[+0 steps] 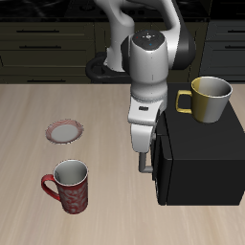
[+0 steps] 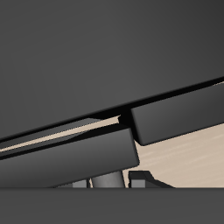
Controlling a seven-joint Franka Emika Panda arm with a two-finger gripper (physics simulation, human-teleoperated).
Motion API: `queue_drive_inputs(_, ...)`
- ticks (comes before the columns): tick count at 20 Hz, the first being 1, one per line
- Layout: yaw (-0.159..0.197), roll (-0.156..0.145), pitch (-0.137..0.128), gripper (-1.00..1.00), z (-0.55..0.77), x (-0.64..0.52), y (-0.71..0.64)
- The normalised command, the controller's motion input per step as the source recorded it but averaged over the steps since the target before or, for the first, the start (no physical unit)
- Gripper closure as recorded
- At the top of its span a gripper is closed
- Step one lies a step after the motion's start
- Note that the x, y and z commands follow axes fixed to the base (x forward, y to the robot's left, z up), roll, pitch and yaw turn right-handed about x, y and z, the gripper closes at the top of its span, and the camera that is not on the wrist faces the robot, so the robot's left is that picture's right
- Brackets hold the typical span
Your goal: Open the microwave and place the red mug in it
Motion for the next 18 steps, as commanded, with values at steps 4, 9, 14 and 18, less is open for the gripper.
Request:
queue_drive_inputs(4,-0.033,-0.039,-0.012,1.00,0.05,0.00,-0.24)
queue_drive_inputs(9,-0.055,-0.060,-0.019,1.00,0.10,-0.08,-0.41)
queue_drive_inputs(14,-0.088,-0.092,-0.043,1.00,0.24,-0.14,-0.54)
queue_drive_inputs(18,-0.130,-0.080,-0.040,1.00,0.21,-0.14,-0.42)
